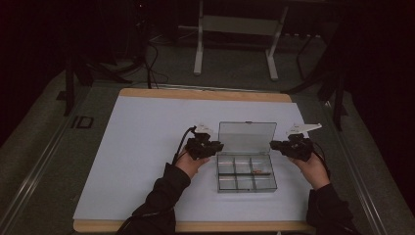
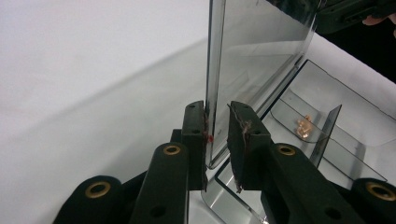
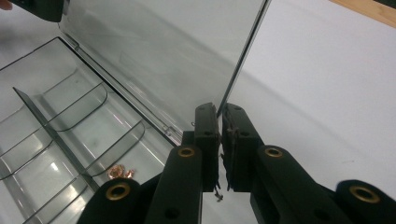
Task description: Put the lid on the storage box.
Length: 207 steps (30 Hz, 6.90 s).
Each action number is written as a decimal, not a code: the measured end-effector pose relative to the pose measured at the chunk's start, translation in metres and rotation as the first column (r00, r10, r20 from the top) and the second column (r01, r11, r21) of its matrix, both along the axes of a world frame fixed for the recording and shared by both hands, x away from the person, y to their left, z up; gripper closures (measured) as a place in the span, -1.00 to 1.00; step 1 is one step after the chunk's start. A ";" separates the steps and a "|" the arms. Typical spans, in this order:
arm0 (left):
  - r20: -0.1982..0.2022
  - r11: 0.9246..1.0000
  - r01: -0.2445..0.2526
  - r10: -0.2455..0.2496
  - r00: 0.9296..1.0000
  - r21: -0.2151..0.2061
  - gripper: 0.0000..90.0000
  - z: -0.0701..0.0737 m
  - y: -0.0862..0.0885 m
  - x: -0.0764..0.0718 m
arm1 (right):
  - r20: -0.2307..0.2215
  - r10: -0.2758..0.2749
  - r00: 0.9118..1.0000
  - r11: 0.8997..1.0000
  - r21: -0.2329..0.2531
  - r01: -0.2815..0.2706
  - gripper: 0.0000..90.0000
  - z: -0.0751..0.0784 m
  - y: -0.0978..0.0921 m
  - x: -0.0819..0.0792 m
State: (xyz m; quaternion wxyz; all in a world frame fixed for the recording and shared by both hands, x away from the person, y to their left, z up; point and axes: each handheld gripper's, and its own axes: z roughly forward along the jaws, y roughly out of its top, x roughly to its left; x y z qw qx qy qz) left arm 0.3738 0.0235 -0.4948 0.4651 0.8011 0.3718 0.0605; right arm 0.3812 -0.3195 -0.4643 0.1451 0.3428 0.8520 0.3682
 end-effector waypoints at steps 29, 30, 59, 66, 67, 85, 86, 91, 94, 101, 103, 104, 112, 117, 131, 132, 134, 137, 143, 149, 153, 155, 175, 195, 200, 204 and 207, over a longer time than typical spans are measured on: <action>0.065 0.999 -0.007 0.005 0.998 0.033 0.81 0.009 0.004 -0.018 | 0.029 0.032 0.999 0.999 -0.013 -0.031 0.88 0.004 0.000 -0.012; 0.067 0.999 -0.004 0.002 0.998 0.034 0.81 0.009 0.005 -0.019 | 0.033 0.034 0.999 0.999 -0.015 -0.034 0.88 0.004 -0.001 -0.013; 0.091 0.996 0.027 -0.034 0.995 0.080 0.78 0.004 0.005 -0.041 | 0.051 0.071 0.996 0.997 -0.017 -0.070 0.83 -0.003 -0.007 -0.038; 0.093 0.995 0.032 -0.041 0.995 0.093 0.78 0.002 0.005 -0.045 | 0.042 0.073 0.996 0.997 -0.012 -0.072 0.83 -0.006 -0.009 -0.042; 0.098 0.994 0.036 -0.046 0.994 0.101 0.78 0.002 0.005 -0.045 | 0.040 0.072 0.997 0.997 -0.011 -0.072 0.83 -0.007 -0.009 -0.043; 0.080 0.994 0.049 -0.057 0.995 0.093 0.78 -0.005 0.007 -0.047 | 0.013 0.063 0.998 0.998 0.012 -0.063 0.79 -0.017 -0.012 -0.044; 0.076 0.995 0.047 -0.054 0.996 0.090 0.78 -0.005 0.007 -0.047 | 0.010 0.062 0.998 0.998 0.012 -0.063 0.79 -0.017 -0.013 -0.044; 0.073 0.994 0.046 -0.053 0.996 0.096 0.73 -0.007 0.007 -0.047 | 0.005 0.056 0.998 0.998 0.016 -0.056 0.78 -0.020 -0.015 -0.044; 0.063 0.995 0.045 -0.050 0.997 0.091 0.67 -0.009 0.008 -0.047 | 0.000 0.055 0.999 0.998 0.018 -0.055 0.77 -0.022 -0.016 -0.044; 0.048 0.995 0.030 -0.035 0.998 0.098 0.64 -0.011 0.010 -0.045 | -0.011 0.053 0.999 0.999 0.015 -0.053 0.75 -0.026 -0.016 -0.043; 0.044 0.995 0.026 -0.030 0.999 0.096 0.64 -0.012 0.013 -0.045 | -0.012 0.053 0.999 0.999 0.016 -0.052 0.75 -0.027 -0.016 -0.043; 0.042 0.995 0.026 -0.030 0.999 0.096 0.64 -0.012 0.013 -0.045 | -0.014 0.053 0.999 0.999 0.015 -0.052 0.75 -0.027 -0.016 -0.043; 0.031 0.997 0.025 -0.028 0.999 0.079 0.64 -0.013 0.014 -0.044 | -0.023 0.049 0.999 0.999 0.004 -0.049 0.74 -0.031 -0.016 -0.042; 0.028 0.997 0.011 -0.013 1.000 0.079 0.63 -0.014 0.015 -0.042 | -0.025 0.026 0.999 1.000 0.008 -0.026 0.72 -0.033 -0.020 -0.040; 0.032 0.999 0.047 -0.048 0.998 0.004 -0.63 -0.012 0.019 -0.044 | 0.006 -0.011 1.000 0.995 0.104 0.011 -0.14 -0.021 -0.027 -0.040; 0.028 0.999 0.050 -0.050 0.998 0.003 -0.69 -0.012 0.018 -0.043 | 0.005 -0.013 1.000 0.993 0.115 0.013 -0.20 -0.021 -0.028 -0.040; 0.017 0.999 0.047 -0.047 0.999 0.002 -0.89 -0.013 0.018 -0.043 | 0.002 -0.022 1.000 0.990 0.139 0.021 -0.37 -0.020 -0.029 -0.040; 0.011 0.999 0.054 -0.054 0.998 -0.004 -0.97 -0.014 0.019 -0.042 | 0.002 -0.013 1.000 0.989 0.145 0.012 -0.51 -0.021 -0.031 -0.041; 0.037 0.999 0.042 -0.042 0.998 0.010 -0.97 -0.014 0.020 -0.042 | 0.024 -0.032 0.999 0.990 0.137 0.028 -0.68 -0.023 -0.034 -0.041; 0.047 0.999 0.042 -0.042 0.998 0.003 -0.97 -0.016 0.024 -0.044 | 0.042 -0.046 0.998 0.989 0.144 0.040 -0.69 -0.026 -0.038 -0.043; 0.051 0.999 0.037 -0.037 0.998 -0.005 -0.97 -0.018 0.029 -0.046 | 0.044 -0.055 0.997 0.988 0.146 0.048 -0.69 -0.029 -0.042 -0.045; 0.050 0.999 0.035 -0.034 0.998 -0.004 -0.97 -0.019 0.032 -0.046 | 0.043 -0.061 0.997 0.987 0.150 0.054 -0.69 -0.030 -0.044 -0.046; 0.046 1.000 -0.015 0.014 0.999 0.006 -0.97 -0.035 0.058 -0.054 | 0.019 -0.102 0.995 0.984 0.150 0.098 -0.71 -0.051 -0.068 -0.058; 0.066 0.998 -0.058 0.058 0.996 0.003 -0.97 -0.045 0.074 -0.064 | 0.042 -0.136 0.990 0.982 0.138 0.129 -0.70 -0.069 -0.076 -0.074; 0.071 0.998 -0.059 0.058 0.996 0.007 -0.97 -0.048 0.073 -0.067 | 0.090 -0.158 0.983 0.982 0.121 0.146 -0.70 -0.071 -0.074 -0.079; 0.085 0.998 -0.062 0.060 0.995 0.023 -0.97 -0.049 0.071 -0.069 | 0.104 -0.169 0.980 0.981 0.117 0.157 -0.69 -0.072 -0.074 -0.080; 0.098 0.997 -0.070 0.068 0.993 0.019 -0.97 -0.049 0.072 -0.070 | 0.111 -0.192 0.975 0.976 0.127 0.178 -0.69 -0.072 -0.076 -0.081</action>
